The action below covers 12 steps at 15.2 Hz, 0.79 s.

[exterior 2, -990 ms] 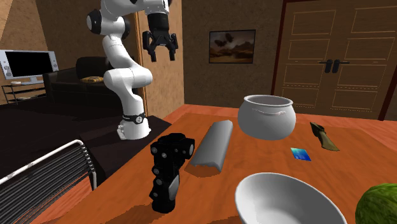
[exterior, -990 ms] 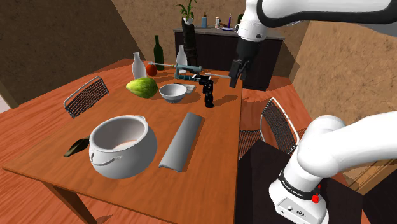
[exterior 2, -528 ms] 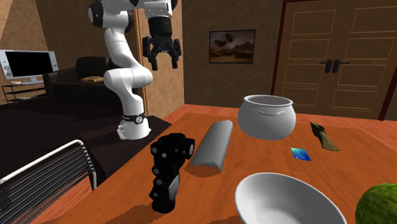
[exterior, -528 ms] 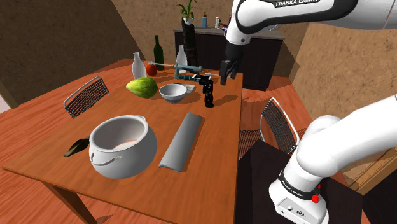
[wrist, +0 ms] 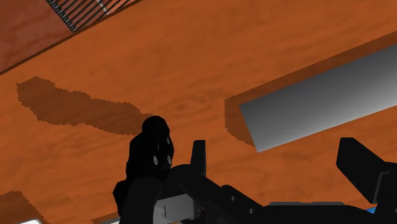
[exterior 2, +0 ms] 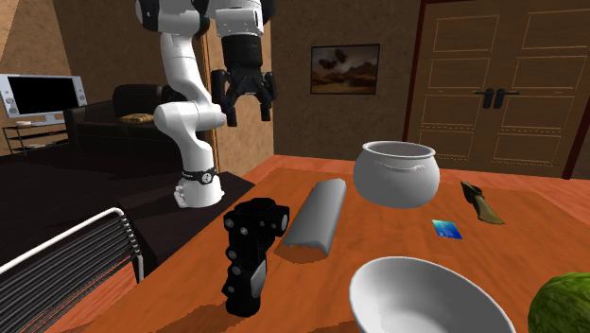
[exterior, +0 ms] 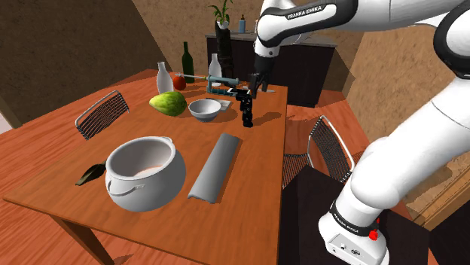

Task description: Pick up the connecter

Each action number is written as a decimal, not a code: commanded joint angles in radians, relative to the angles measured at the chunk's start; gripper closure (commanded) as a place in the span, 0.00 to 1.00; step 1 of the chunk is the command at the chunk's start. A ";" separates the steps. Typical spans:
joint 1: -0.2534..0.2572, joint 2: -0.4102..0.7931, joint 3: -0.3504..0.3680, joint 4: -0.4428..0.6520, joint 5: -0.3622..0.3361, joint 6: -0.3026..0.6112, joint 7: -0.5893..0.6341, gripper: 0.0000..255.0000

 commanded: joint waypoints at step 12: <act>-0.051 0.518 -0.064 0.469 0.079 0.035 -0.162 0.00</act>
